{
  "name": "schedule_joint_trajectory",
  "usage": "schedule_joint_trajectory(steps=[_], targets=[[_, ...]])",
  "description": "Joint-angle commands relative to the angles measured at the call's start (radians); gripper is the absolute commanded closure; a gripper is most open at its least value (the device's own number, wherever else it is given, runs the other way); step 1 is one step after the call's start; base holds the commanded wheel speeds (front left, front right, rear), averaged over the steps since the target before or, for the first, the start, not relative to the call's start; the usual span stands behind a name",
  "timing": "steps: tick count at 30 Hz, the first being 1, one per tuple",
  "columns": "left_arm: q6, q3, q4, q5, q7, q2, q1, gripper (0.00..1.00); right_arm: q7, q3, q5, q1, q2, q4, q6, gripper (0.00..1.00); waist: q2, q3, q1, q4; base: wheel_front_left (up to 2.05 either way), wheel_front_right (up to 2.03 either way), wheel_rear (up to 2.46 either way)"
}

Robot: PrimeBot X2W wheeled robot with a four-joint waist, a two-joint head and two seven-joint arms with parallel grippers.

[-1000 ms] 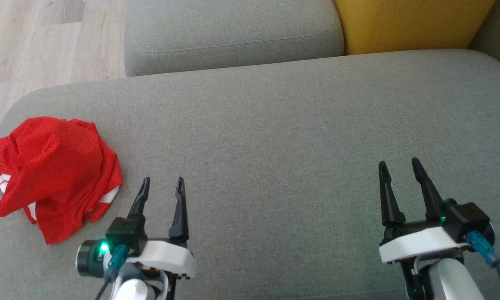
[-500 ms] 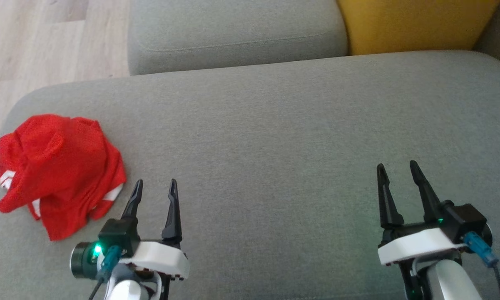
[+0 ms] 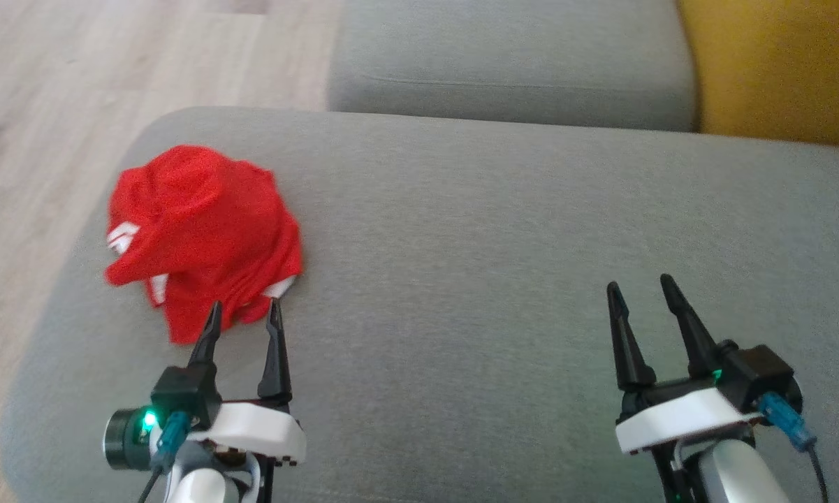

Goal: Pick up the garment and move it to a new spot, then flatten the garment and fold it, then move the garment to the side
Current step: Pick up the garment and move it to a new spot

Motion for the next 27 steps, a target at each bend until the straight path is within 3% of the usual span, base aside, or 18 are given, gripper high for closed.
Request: schedule_joint_trajectory(steps=[1, 7, 14, 27], targets=[[-0.002, 0.039, -0.039, 0.011, -0.012, -0.002, -0.023, 0.0, -0.011, 0.029, 0.009, -0.004, -0.007, -0.035, 0.002, 0.0, 0.0, -0.015, 0.0, 0.072, 0.0, 0.0, 0.0], [-0.01, 0.063, -0.041, 0.03, -0.012, -0.002, -0.015, 0.0, -0.011, 0.059, 0.025, 0.015, -0.007, -0.039, 0.002, 0.0, 0.0, -0.031, 0.0, 0.173, 0.0, 0.0, 0.0], [-0.02, 0.093, -0.044, 0.042, -0.012, -0.002, 0.001, 0.0, -0.011, 0.075, 0.037, 0.028, -0.007, -0.043, 0.002, 0.0, 0.0, -0.043, 0.0, 0.242, 0.0, 0.0, 0.0], [-0.03, 0.12, -0.049, 0.045, -0.012, -0.002, 0.007, 0.0, -0.011, 0.082, 0.044, 0.036, -0.007, -0.038, 0.002, 0.0, 0.0, -0.04, 0.0, 0.237, 0.0, 0.0, 0.0]])
